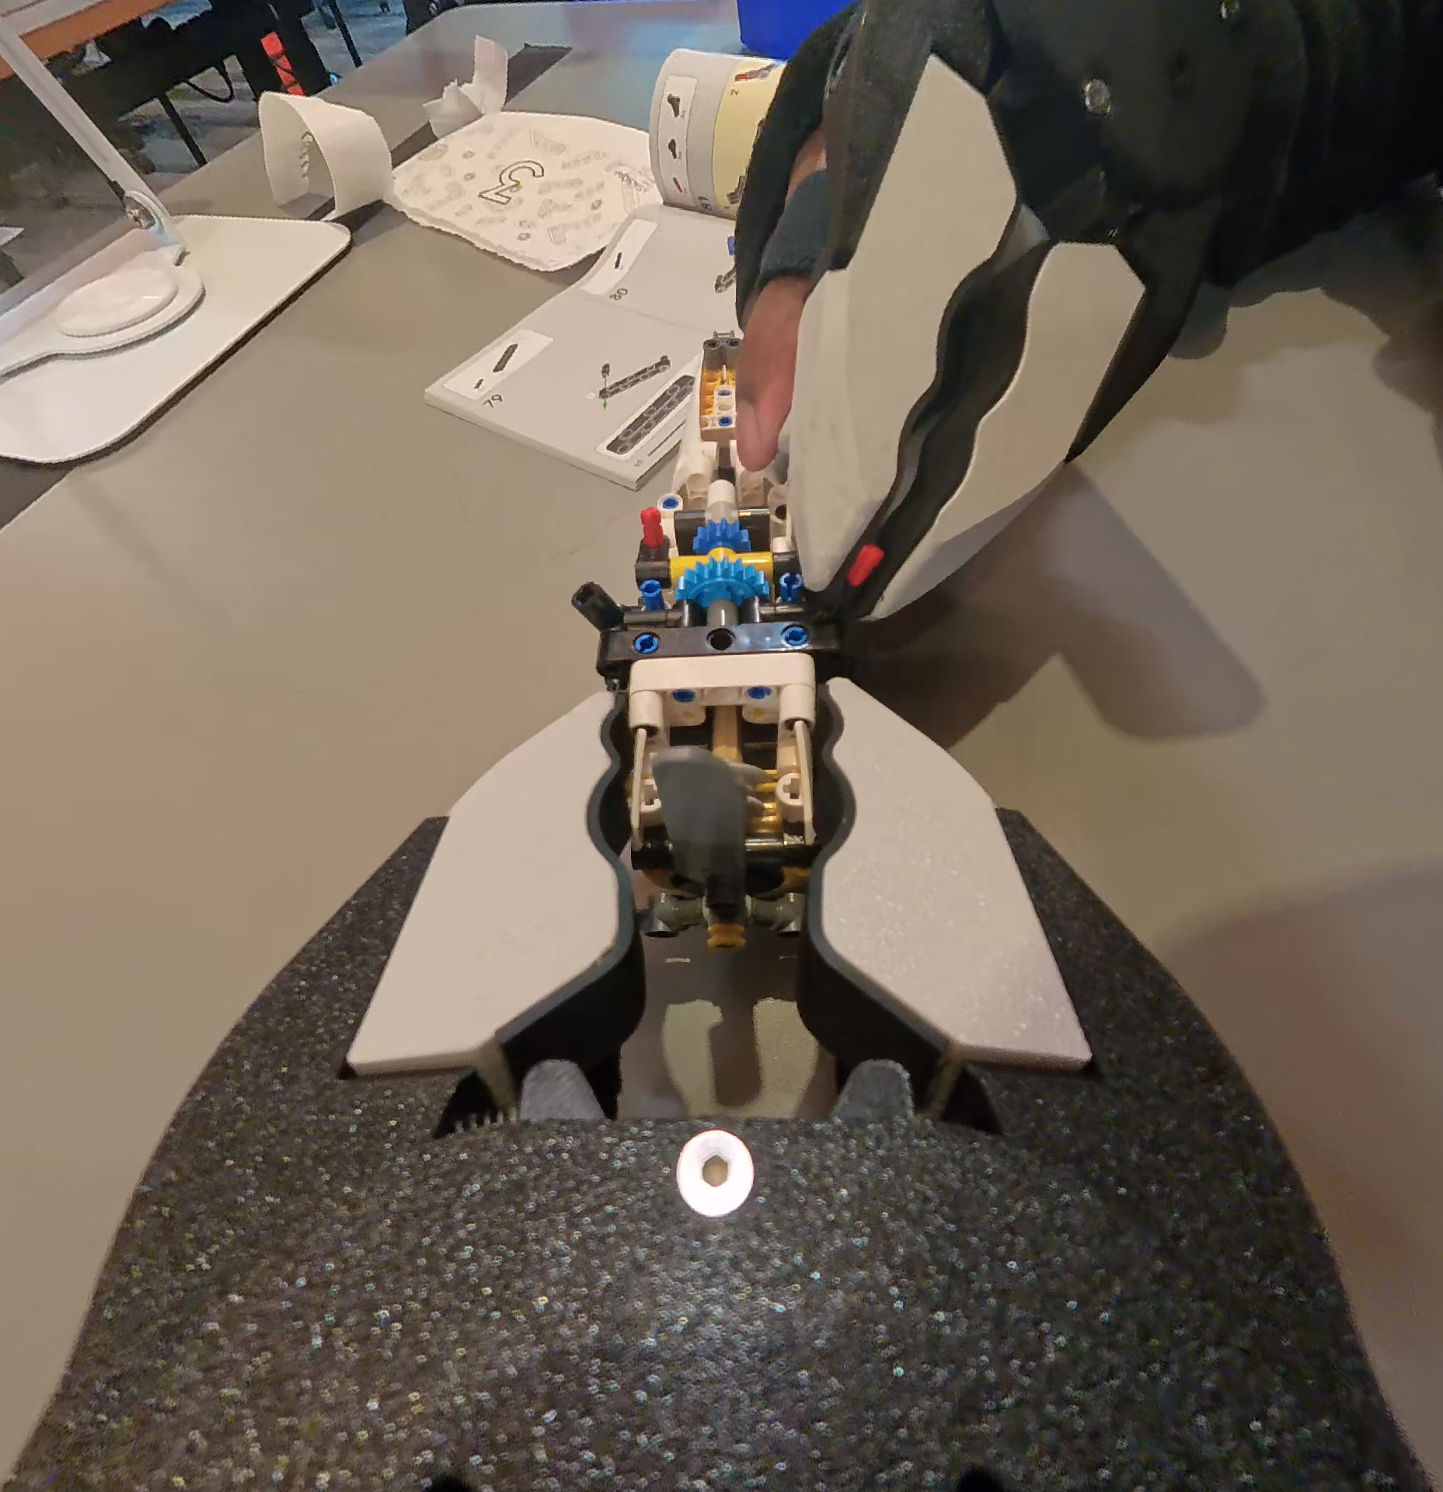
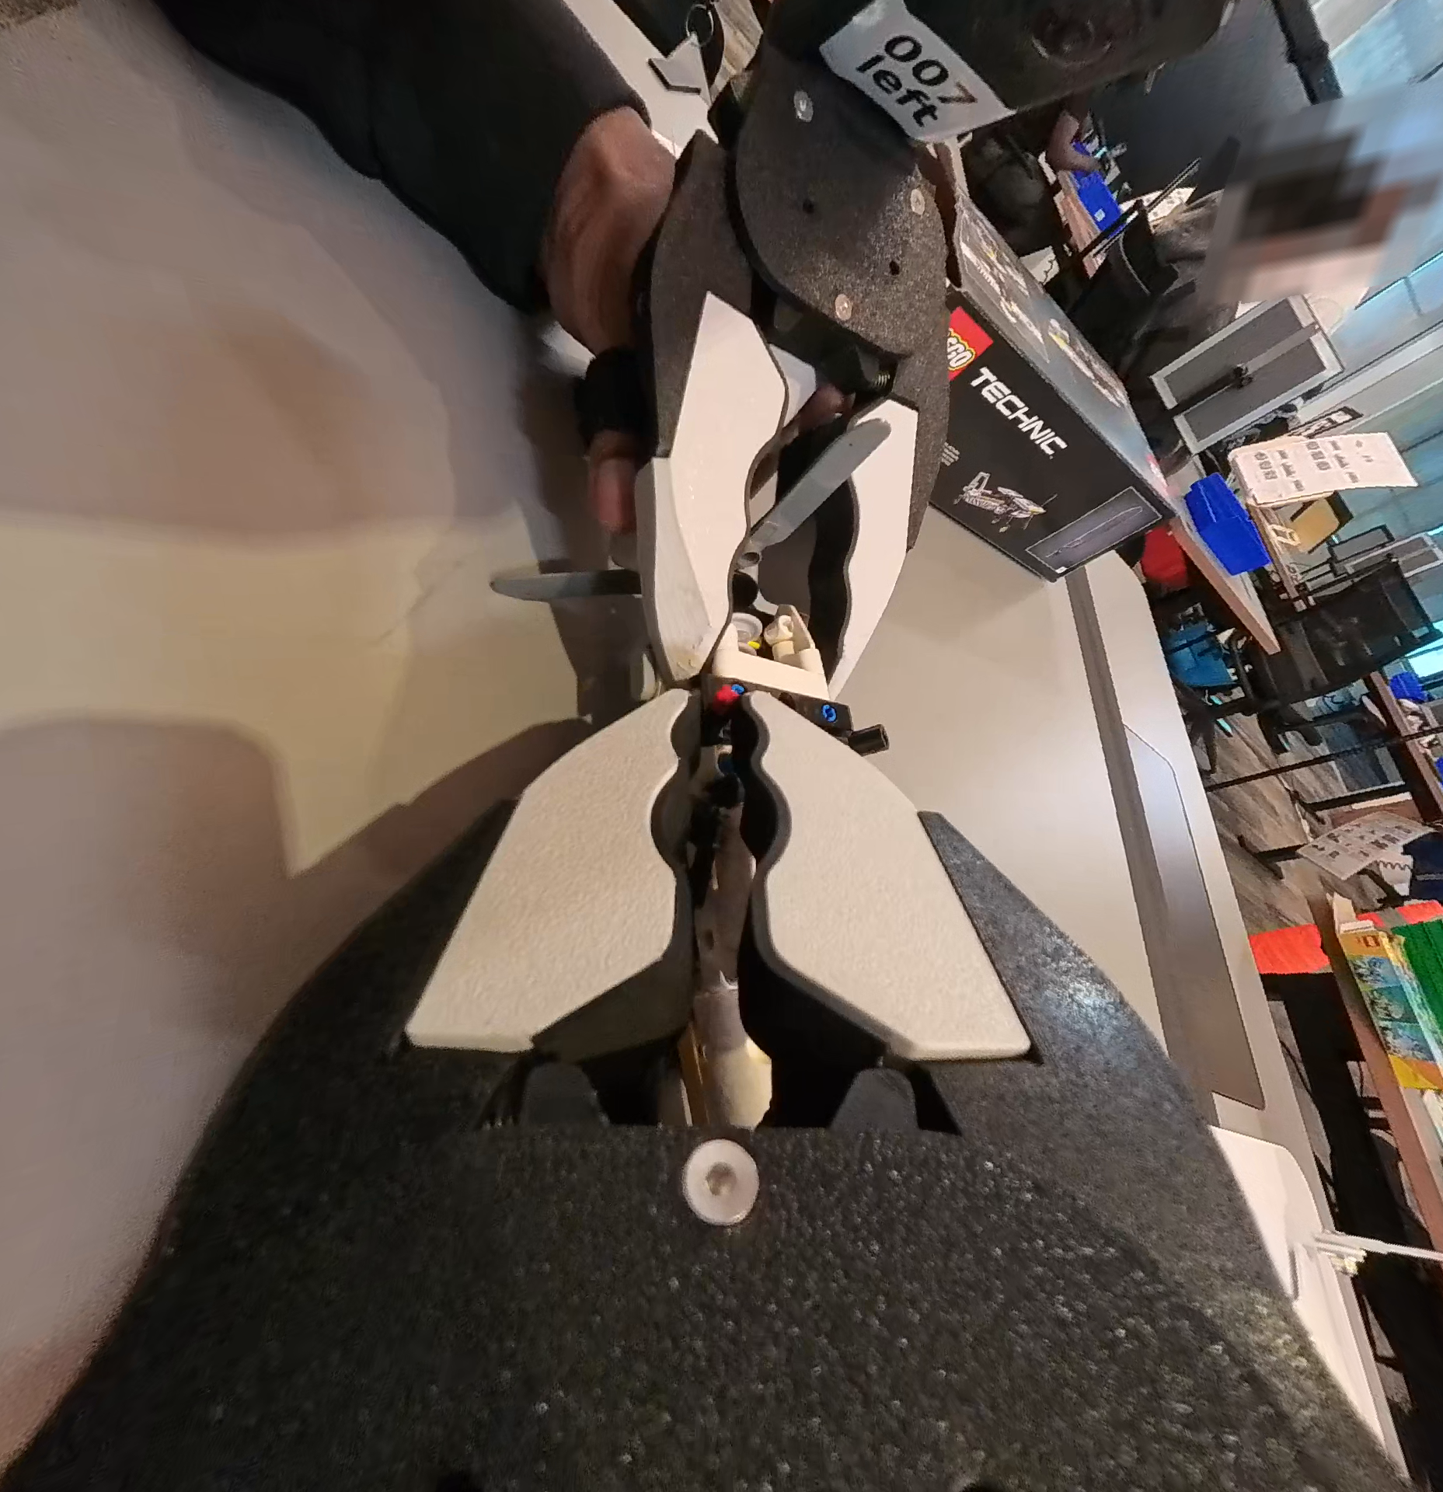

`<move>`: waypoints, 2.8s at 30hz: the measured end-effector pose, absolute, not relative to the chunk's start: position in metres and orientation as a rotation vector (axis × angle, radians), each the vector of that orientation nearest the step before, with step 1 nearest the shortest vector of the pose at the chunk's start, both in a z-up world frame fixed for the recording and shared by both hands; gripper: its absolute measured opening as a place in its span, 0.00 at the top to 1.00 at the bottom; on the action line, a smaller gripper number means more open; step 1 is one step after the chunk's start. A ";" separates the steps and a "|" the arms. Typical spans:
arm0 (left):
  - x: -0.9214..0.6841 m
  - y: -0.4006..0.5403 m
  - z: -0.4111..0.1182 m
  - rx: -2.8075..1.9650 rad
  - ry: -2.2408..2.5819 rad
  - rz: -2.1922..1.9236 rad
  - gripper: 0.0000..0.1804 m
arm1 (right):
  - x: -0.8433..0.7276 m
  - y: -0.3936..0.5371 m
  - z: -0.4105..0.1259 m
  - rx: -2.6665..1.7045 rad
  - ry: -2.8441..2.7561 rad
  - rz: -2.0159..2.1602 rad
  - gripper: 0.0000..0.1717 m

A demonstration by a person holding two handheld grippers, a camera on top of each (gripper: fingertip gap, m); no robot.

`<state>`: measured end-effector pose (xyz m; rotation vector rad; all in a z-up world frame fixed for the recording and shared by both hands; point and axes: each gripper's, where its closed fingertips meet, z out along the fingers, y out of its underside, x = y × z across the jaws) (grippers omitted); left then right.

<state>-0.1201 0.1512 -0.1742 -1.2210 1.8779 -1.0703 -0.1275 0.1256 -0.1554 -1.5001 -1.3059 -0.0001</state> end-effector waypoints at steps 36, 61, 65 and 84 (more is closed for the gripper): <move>-0.125 0.161 -0.174 -1.269 1.848 -1.067 0.75 | -0.136 0.134 -0.147 -1.498 -1.284 0.007 0.98; -0.125 0.160 -0.173 -1.252 1.850 -1.060 0.75 | -0.138 0.136 -0.150 -1.519 -1.243 0.033 0.98; -0.125 0.161 -0.172 -1.250 1.846 -1.059 0.75 | -0.137 0.137 -0.150 -1.518 -1.225 0.029 0.98; -0.118 0.157 -0.170 -1.232 1.814 -1.027 0.70 | -0.137 0.137 -0.150 -1.522 -1.212 0.041 0.98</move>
